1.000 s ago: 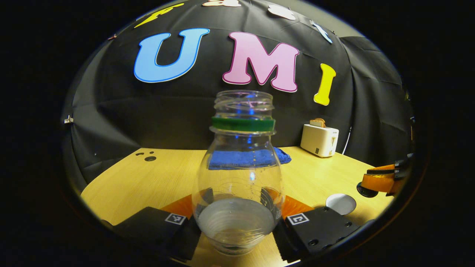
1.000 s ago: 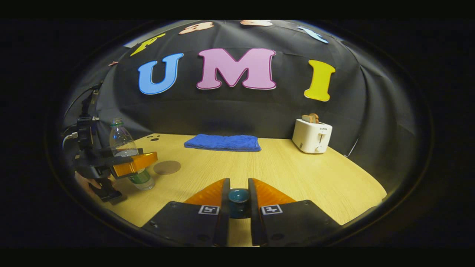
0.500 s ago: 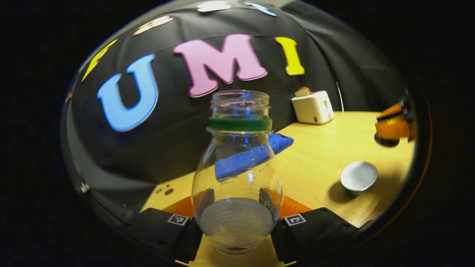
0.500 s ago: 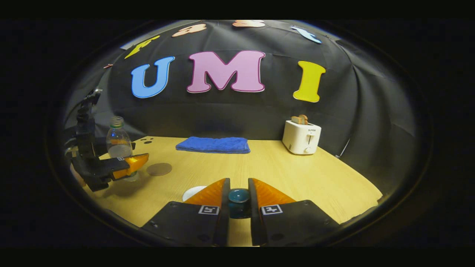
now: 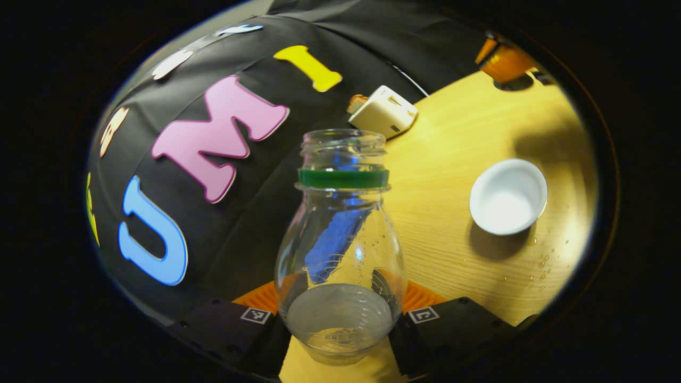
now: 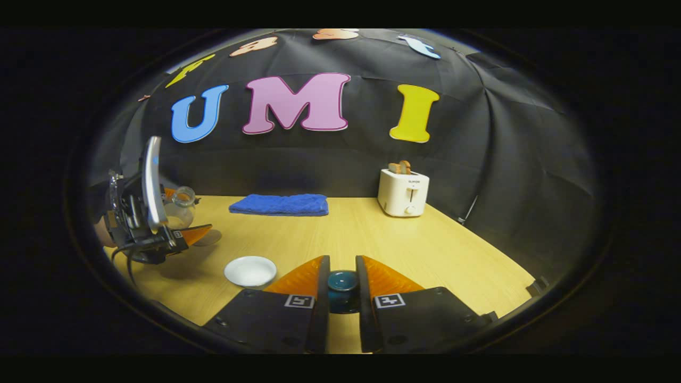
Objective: Open the teacup lid with one hand, grasp the water bottle and pour water into the teacup with the other hand; after pouring, place the water bottle on the coaster and then close the teacup lid.
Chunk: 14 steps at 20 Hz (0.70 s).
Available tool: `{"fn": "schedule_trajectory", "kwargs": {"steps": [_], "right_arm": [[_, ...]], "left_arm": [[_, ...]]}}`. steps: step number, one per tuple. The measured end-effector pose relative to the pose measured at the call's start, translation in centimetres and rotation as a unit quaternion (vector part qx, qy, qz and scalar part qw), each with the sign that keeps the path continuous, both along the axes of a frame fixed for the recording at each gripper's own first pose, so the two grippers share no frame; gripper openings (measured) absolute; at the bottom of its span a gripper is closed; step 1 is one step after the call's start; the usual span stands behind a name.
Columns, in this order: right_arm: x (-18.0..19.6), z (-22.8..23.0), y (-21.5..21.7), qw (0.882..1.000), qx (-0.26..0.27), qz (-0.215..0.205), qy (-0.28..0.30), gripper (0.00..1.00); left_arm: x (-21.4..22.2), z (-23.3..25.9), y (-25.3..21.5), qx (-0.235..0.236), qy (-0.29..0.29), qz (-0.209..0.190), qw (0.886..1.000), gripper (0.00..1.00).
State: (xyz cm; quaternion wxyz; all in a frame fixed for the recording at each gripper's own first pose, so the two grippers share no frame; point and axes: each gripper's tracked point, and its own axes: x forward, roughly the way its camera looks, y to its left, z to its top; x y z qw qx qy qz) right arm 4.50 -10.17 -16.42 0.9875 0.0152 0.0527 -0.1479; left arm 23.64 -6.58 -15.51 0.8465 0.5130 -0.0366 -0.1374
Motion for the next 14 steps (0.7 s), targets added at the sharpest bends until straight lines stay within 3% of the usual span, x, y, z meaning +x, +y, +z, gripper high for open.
{"fn": "schedule_trajectory", "kwargs": {"steps": [4, 8, 14], "right_arm": [[-0.9, -1.2, -1.5, 1.000, 0.002, -0.009, 0.010, 0.26], [-0.9, -1.4, -2.2, 1.000, 0.006, -0.010, 0.012, 0.26], [-0.6, -1.1, -1.8, 1.000, -0.001, 0.004, 0.009, 0.26]], "left_arm": [[0.1, -0.9, -1.3, 0.100, -0.016, -0.019, 0.995, 0.78], [0.3, -2.0, -1.9, 0.149, -0.009, -0.028, 0.988, 0.78], [1.4, -2.5, -2.4, 0.242, -0.024, -0.042, 0.969, 0.78]]}}
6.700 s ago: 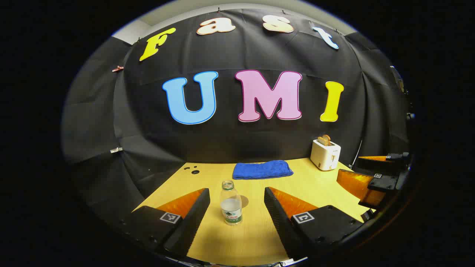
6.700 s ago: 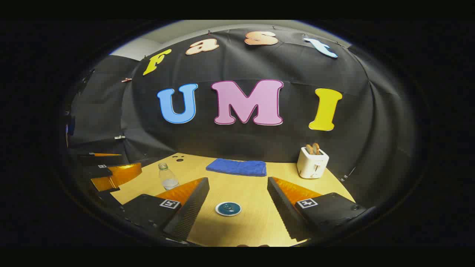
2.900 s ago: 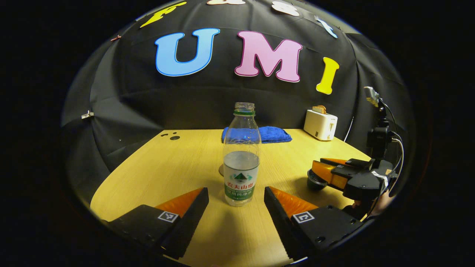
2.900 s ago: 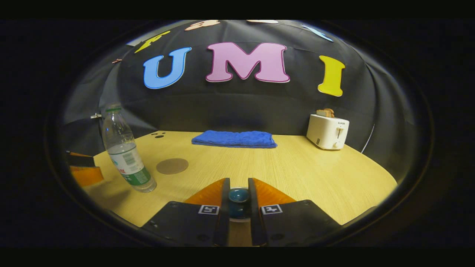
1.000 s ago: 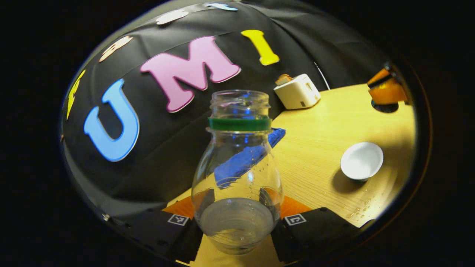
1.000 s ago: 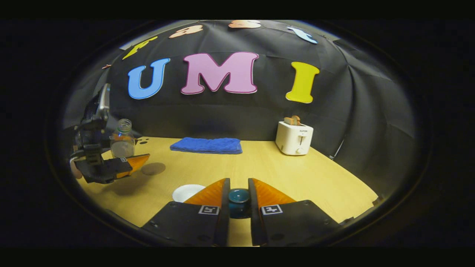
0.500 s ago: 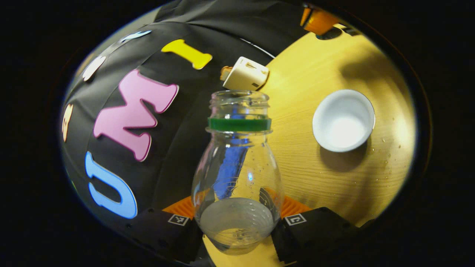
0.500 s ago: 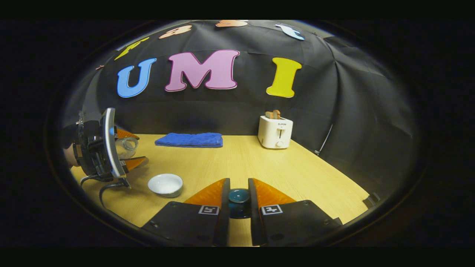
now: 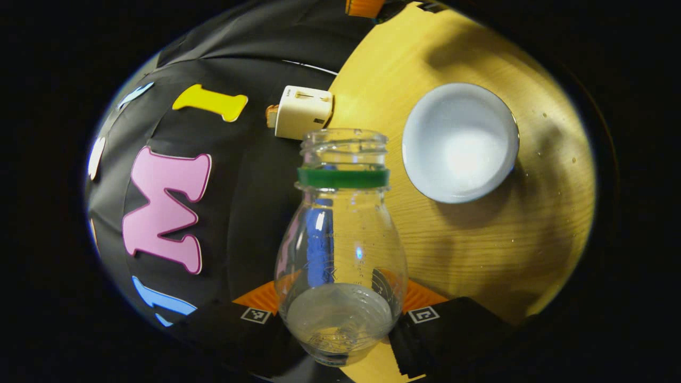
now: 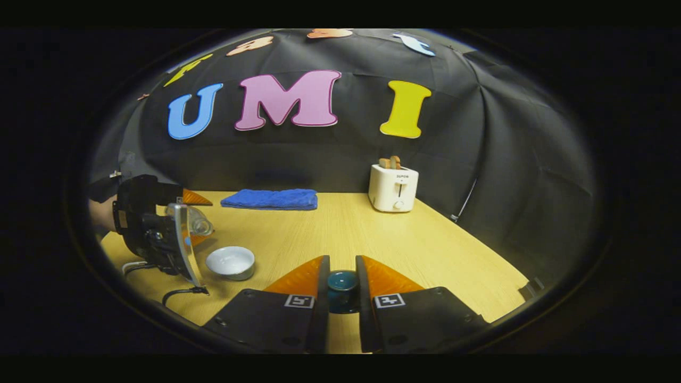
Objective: Open the teacup lid with one hand, grasp the water bottle and pour water into the teacup with the other hand; after pouring, place the water bottle on the coaster and then close the teacup lid.
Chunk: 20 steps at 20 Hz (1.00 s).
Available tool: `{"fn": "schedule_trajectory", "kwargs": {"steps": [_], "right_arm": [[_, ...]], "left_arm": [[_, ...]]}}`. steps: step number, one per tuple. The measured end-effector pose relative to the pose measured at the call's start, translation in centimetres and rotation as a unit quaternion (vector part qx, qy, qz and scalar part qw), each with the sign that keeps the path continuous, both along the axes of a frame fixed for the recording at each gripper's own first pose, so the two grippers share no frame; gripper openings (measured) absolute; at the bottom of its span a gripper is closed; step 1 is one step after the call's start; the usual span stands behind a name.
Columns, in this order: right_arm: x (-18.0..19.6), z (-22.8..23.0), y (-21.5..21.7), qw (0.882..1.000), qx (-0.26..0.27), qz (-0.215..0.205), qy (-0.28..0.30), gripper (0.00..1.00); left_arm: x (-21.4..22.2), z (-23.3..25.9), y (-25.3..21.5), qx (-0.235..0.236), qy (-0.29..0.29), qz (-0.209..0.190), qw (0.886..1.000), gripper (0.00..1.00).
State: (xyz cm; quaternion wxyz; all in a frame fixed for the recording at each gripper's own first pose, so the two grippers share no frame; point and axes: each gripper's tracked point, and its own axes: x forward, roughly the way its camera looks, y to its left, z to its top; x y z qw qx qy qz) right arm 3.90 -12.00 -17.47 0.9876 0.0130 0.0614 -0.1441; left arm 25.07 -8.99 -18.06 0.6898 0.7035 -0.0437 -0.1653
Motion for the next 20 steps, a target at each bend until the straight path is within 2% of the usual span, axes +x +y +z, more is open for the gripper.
{"fn": "schedule_trajectory", "kwargs": {"steps": [3, 4, 13, 14, 20], "right_arm": [[0.3, -0.4, 0.5, 1.000, 0.011, 0.003, 0.004, 0.26], [0.3, -0.5, 1.1, 1.000, 0.019, 0.008, 0.003, 0.31], [1.0, -0.3, 3.8, 0.999, 0.012, 0.038, 0.003, 0.31], [1.0, -0.3, 3.9, 0.999, 0.013, 0.039, 0.003, 0.26], [0.8, -0.6, 4.2, 0.999, 0.019, 0.041, 0.005, 0.26]], "left_arm": [[0.7, 0.0, -0.4, 0.023, -0.006, -0.010, 1.000, 0.78], [0.8, 0.3, -0.5, 0.034, -0.013, -0.015, 0.999, 0.78], [2.1, 1.2, -1.6, 0.132, -0.055, -0.060, 0.988, 0.78], [2.3, 1.1, -1.8, 0.139, -0.056, -0.063, 0.987, 0.78], [2.2, 0.7, -2.7, 0.189, -0.070, -0.091, 0.975, 0.78]]}}
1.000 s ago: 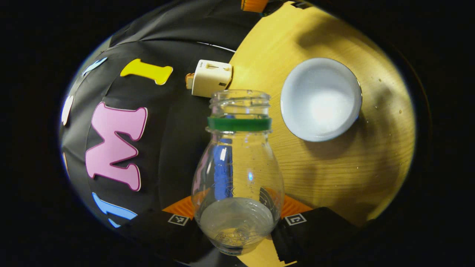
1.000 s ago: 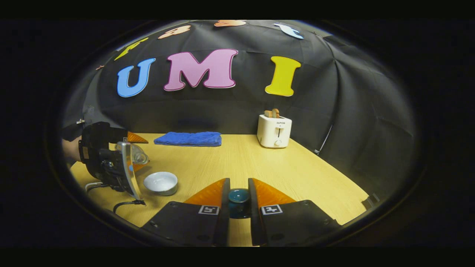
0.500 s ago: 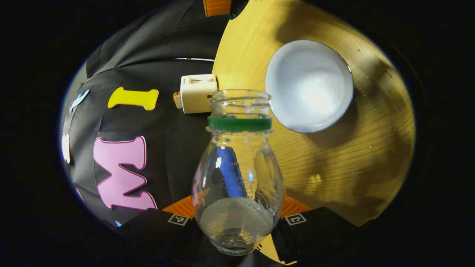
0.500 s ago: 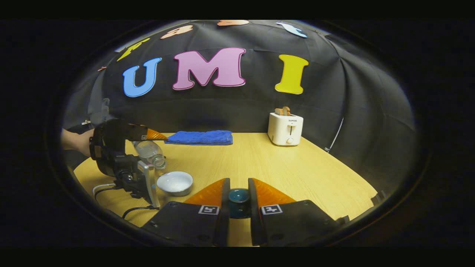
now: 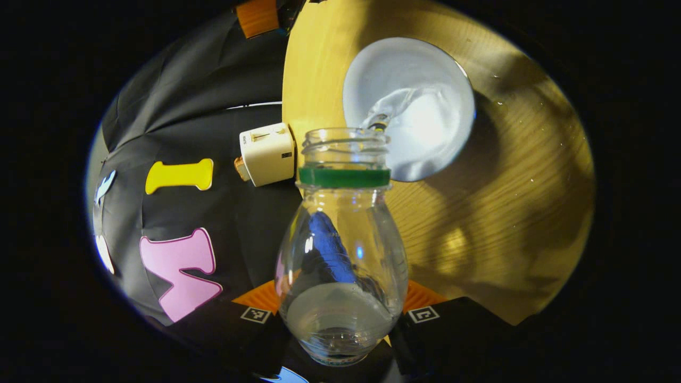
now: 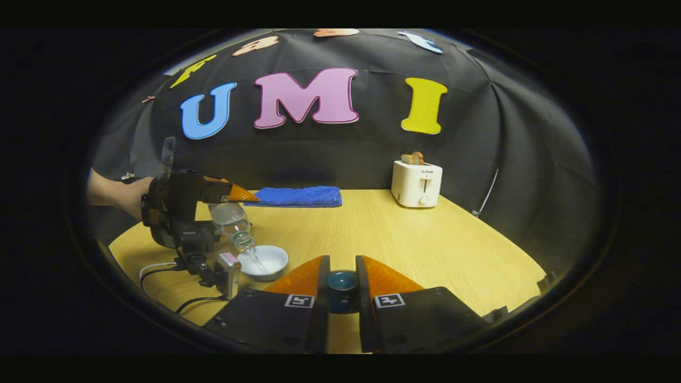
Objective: Open the teacup lid with one hand, grasp the water bottle and pour water into the teacup with the other hand; after pouring, place the water bottle on the coaster and then close the teacup lid.
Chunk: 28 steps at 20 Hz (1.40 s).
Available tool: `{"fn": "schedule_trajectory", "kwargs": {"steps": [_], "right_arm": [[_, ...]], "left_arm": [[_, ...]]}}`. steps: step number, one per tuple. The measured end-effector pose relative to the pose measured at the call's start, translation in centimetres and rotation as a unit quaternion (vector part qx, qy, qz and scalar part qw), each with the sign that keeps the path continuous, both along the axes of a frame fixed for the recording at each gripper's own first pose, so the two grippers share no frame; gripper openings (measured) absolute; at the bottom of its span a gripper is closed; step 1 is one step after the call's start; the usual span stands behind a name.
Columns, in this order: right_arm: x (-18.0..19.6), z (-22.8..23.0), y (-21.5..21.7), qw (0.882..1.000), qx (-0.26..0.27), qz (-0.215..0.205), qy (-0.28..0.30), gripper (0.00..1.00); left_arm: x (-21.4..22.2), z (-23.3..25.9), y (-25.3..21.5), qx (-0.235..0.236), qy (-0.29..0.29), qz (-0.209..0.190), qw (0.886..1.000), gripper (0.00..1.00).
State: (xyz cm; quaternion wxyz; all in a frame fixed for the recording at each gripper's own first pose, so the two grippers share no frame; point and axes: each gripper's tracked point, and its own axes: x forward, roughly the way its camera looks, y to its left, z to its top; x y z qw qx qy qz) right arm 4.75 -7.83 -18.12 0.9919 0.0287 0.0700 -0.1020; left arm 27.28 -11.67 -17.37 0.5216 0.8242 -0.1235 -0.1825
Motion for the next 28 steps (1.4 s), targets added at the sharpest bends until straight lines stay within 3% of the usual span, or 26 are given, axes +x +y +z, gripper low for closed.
{"fn": "schedule_trajectory", "kwargs": {"steps": [10, 20, 28], "right_arm": [[-0.4, 0.2, -0.3, 1.000, 0.000, 0.005, -0.001, 0.26], [-0.2, 0.4, -0.3, 1.000, 0.007, 0.004, 0.000, 0.26], [0.1, 0.5, 0.6, 1.000, 0.009, 0.017, 0.000, 0.26]], "left_arm": [[0.1, 0.3, -1.2, 0.067, -0.020, -0.032, 0.997, 0.78], [-0.4, 1.2, -2.7, 0.157, -0.050, -0.087, 0.982, 0.79], [0.0, 2.4, -3.5, 0.187, -0.087, -0.100, 0.973, 0.78]]}}
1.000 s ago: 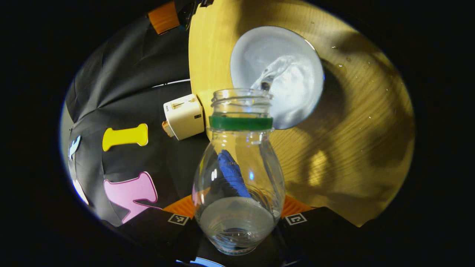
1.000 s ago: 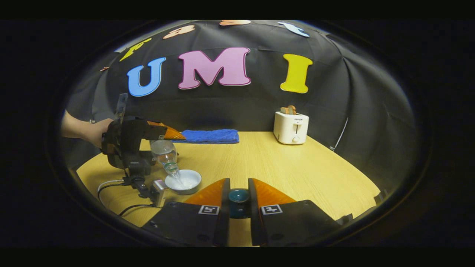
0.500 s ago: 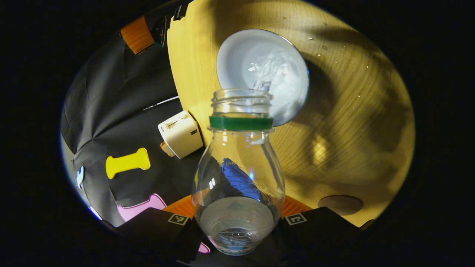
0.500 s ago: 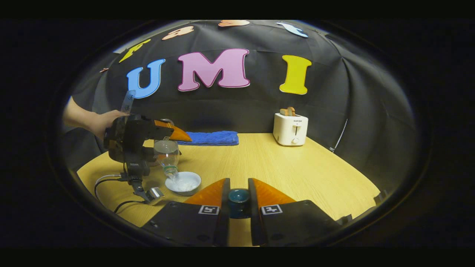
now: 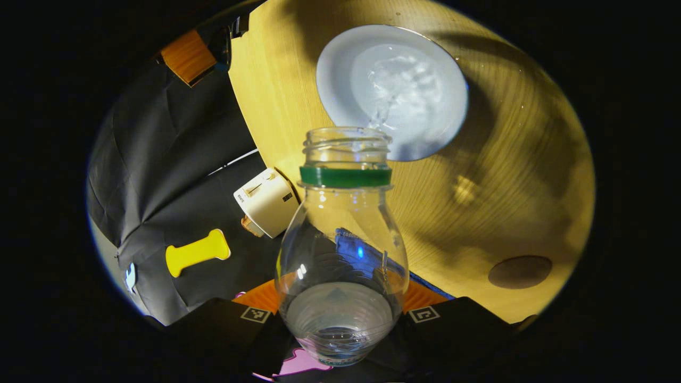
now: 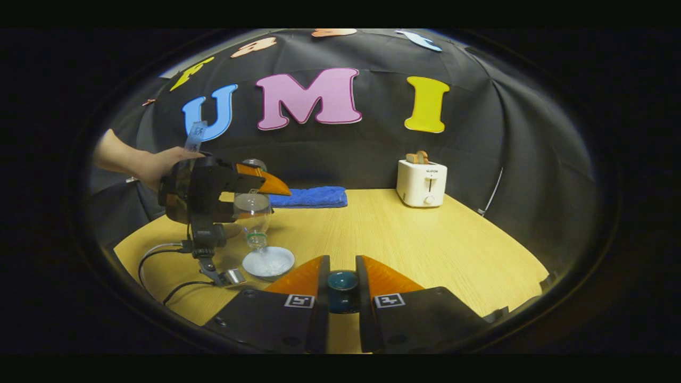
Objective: Open the teacup lid with one hand, grasp the water bottle and pour water into the teacup with the other hand; after pouring, place the water bottle on the coaster and then close the teacup lid.
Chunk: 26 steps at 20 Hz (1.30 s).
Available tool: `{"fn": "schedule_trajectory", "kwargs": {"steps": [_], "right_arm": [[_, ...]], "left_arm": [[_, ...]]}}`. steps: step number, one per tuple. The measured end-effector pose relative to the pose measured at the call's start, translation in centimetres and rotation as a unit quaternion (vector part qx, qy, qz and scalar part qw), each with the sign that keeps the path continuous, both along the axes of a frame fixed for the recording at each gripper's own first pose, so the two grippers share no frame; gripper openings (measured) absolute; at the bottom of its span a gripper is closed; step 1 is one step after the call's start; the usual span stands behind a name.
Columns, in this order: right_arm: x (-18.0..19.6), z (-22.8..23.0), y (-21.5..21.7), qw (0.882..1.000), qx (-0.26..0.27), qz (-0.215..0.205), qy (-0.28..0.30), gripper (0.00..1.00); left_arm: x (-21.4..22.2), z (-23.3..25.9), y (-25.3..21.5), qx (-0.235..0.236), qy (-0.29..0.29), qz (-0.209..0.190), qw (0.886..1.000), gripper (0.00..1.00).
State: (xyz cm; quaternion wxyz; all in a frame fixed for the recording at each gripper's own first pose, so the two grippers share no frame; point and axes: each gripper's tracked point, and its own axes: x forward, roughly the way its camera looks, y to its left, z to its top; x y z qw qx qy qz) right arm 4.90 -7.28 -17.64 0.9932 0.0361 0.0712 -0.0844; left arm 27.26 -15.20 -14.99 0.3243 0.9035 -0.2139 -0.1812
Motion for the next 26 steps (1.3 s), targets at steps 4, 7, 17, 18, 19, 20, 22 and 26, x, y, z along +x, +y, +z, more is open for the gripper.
{"fn": "schedule_trajectory", "kwargs": {"steps": [4, 7, 17, 18, 19, 20, 22, 26], "right_arm": [[0.1, 0.0, 0.0, 1.000, 0.001, 0.002, 0.003, 0.26], [0.3, 0.3, 0.1, 1.000, 0.005, 0.000, 0.000, 0.26], [0.6, -0.4, 0.8, 1.000, 0.008, 0.004, 0.004, 0.26], [0.7, -0.4, 0.9, 1.000, 0.009, 0.005, 0.005, 0.26], [0.6, -0.3, 0.9, 1.000, 0.008, 0.005, 0.005, 0.26], [0.7, -0.1, 0.8, 1.000, 0.007, 0.005, 0.003, 0.26], [0.7, 0.4, 0.5, 1.000, 0.004, 0.004, -0.001, 0.26], [0.5, 2.0, -0.2, 1.000, -0.004, -0.003, -0.016, 0.26]], "left_arm": [[0.2, 0.6, 0.0, 0.004, -0.009, 0.005, 1.000, 0.79], [0.5, 0.6, 0.0, 0.002, -0.009, 0.009, 1.000, 0.78], [0.5, 1.1, 0.1, -0.002, -0.002, 0.009, 1.000, 0.79], [0.6, 1.2, 0.0, -0.002, -0.001, 0.010, 1.000, 0.79], [0.6, 1.1, 0.0, -0.005, -0.001, 0.010, 1.000, 0.79], [0.7, 1.2, -0.1, -0.010, 0.001, 0.009, 1.000, 0.79], [0.8, 0.9, -0.2, -0.032, 0.018, 0.011, 0.999, 0.79], [0.8, 0.5, 0.5, -0.129, 0.076, 0.034, 0.988, 0.79]]}}
